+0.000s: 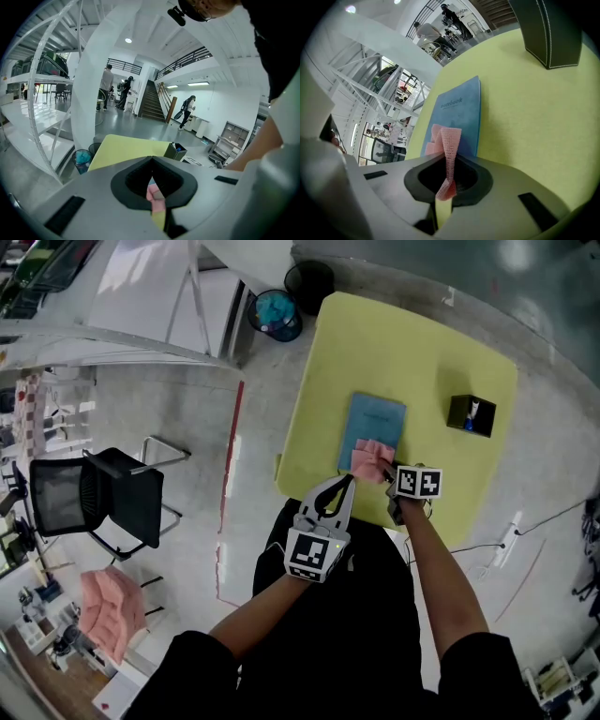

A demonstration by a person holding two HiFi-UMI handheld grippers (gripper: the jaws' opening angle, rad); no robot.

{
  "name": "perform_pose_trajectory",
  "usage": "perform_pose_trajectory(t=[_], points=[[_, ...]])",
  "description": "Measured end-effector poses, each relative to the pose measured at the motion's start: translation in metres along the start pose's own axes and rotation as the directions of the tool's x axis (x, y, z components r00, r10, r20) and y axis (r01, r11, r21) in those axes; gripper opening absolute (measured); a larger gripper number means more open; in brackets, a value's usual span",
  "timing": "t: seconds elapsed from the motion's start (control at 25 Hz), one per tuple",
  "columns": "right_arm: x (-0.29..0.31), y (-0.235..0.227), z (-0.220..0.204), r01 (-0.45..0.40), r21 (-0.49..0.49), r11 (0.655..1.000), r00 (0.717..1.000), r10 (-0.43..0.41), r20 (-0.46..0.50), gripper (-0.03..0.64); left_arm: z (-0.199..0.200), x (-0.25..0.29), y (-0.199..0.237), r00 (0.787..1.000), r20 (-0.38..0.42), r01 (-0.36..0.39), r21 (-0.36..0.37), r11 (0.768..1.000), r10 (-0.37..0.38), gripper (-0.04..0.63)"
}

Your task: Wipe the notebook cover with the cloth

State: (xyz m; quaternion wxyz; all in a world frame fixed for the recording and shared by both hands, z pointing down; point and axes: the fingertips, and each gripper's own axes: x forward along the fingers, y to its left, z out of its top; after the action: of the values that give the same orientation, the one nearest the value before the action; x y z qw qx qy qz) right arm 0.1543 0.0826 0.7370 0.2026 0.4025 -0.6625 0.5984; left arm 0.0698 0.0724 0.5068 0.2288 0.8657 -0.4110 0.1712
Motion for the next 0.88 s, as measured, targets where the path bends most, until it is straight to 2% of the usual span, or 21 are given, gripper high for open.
perform_pose_trajectory(t=[0.16, 0.48, 0.68, 0.88], points=[[-0.004, -0.004, 0.001, -0.005, 0.000, 1.000, 1.000, 0.005, 0.001, 0.038, 0.009, 0.003, -0.020, 0.999, 0.004, 0.038, 0.047, 0.998, -0.039, 0.008], [-0.020, -0.022, 0.000, 0.002, 0.042, 0.999, 0.999, -0.004, 0.039, 0.038, 0.015, 0.015, -0.047, 0.996, -0.019, 0.093, 0.052, 0.994, -0.092, 0.008], [-0.024, -0.029, -0.002, 0.020, 0.077, 0.997, 0.998, -0.024, 0.059, 0.038, 0.024, 0.014, -0.050, 0.993, -0.027, 0.121, 0.097, 0.988, -0.119, 0.008], [-0.027, -0.035, 0.001, 0.021, 0.129, 0.991, 0.992, -0.037, 0.121, 0.038, 0.033, 0.013, -0.044, 0.993, -0.024, 0.117, 0.120, 0.986, -0.115, 0.008]])
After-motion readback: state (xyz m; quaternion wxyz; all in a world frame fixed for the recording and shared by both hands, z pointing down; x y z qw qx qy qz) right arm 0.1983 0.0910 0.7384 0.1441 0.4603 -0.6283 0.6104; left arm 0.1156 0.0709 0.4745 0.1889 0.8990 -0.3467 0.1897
